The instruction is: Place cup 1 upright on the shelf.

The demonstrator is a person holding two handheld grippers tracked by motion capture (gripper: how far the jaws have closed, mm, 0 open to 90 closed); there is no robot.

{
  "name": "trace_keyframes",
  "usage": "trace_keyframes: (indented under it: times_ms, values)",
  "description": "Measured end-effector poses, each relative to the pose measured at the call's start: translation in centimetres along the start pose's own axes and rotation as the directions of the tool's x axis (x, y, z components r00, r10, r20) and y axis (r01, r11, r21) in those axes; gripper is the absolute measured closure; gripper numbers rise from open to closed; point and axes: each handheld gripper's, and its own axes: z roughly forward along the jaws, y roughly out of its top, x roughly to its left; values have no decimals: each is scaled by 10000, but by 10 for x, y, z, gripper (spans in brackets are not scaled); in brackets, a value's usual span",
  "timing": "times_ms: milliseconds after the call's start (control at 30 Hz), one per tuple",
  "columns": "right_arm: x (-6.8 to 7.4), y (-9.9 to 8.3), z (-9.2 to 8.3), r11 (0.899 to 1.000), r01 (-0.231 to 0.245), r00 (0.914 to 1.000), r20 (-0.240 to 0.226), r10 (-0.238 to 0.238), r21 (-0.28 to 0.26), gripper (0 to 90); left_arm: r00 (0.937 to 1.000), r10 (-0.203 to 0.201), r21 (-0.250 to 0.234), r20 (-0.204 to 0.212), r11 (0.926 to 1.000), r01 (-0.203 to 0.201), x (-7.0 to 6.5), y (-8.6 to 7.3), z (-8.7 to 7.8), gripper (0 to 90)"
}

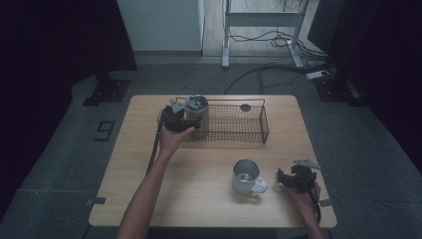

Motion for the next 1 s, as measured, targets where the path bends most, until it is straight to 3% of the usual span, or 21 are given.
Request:
trace_keyframes:
  times_ms: [233,333,533,700,1000]
  values:
    - [0,0,0,10000,-37,10000,-2,37,-7,142,9994,345,-71,39,9994,-345,-2,-14,-25,63]
    - [0,0,0,10000,-21,10000,0,21,14,142,9996,254,-89,129,9996,-253,0,-21,-35,68]
    - [0,0,0,10000,-18,10000,5,18,13,140,9992,367,264,150,9990,-371,2,-45,-53,75]
    - [0,0,0,10000,-14,10000,0,14,20,138,9996,169,498,238,9986,-180,3,-67,-64,76]
    - [0,0,0,10000,-19,10000,15,19,23,136,9992,364,889,165,9953,-378,1,-98,-77,78]
